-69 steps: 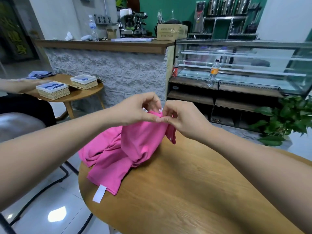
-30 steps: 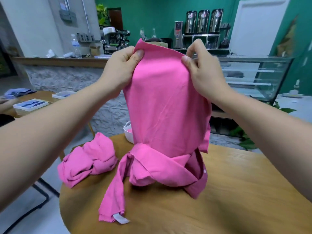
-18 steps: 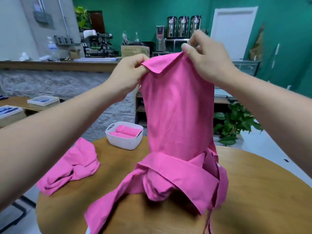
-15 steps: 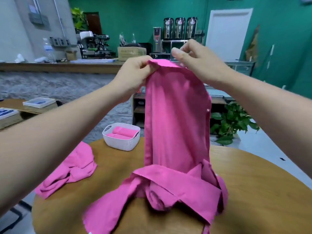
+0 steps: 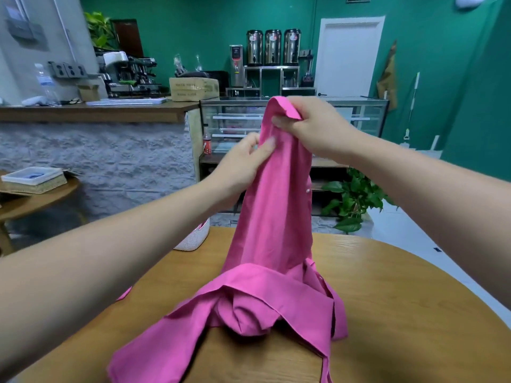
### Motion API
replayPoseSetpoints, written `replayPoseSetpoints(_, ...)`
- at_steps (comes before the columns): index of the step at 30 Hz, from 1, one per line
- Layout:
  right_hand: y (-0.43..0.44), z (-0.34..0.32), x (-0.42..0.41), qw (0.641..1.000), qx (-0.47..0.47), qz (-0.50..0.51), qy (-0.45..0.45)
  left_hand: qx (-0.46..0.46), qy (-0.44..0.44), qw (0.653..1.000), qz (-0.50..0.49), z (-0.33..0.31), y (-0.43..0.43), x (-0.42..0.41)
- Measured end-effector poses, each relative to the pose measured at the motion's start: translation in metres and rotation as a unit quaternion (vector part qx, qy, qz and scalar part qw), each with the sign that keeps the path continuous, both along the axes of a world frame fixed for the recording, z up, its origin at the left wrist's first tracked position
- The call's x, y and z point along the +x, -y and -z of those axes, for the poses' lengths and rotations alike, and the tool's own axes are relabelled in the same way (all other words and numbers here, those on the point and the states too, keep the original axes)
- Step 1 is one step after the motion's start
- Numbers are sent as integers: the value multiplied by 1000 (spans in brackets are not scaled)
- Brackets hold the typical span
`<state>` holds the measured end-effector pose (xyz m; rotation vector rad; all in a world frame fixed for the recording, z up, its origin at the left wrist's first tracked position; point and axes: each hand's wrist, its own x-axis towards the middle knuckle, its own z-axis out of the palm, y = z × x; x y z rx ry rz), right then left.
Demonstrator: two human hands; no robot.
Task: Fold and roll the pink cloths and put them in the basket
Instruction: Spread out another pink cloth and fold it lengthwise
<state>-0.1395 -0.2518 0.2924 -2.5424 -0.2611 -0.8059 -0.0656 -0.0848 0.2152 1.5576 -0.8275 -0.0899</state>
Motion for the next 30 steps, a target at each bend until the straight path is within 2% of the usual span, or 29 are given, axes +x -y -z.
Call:
replayPoseSetpoints(3, 12, -5, -5, 999, -5, 24, 28, 37, -17, 998, 57, 23, -5, -3)
replayPoseSetpoints(11, 53, -2, -17, 991, 27, 109, 70, 104, 26, 994, 9, 41, -49, 25)
replayPoseSetpoints(14, 47, 9, -19, 997, 20, 74, 12, 105, 59, 992, -27, 28, -52, 30)
replayPoseSetpoints(17, 29, 20, -18, 997, -39, 11, -65, 80, 88, 992, -31, 8, -39, 30)
replayPoseSetpoints(20, 6, 34, -7, 994, -87, -34, -53, 58, 130, 990, -16, -8, -22, 26)
replayPoseSetpoints(25, -4, 42, 10, 997, -6, -46, -56, 14, 173, 985, -24, -22, 0, 14)
replayPoseSetpoints(30, 11, 40, 9, 1000, -19, -16, -18, 35, 186, 982, -18, -4, -2, 14)
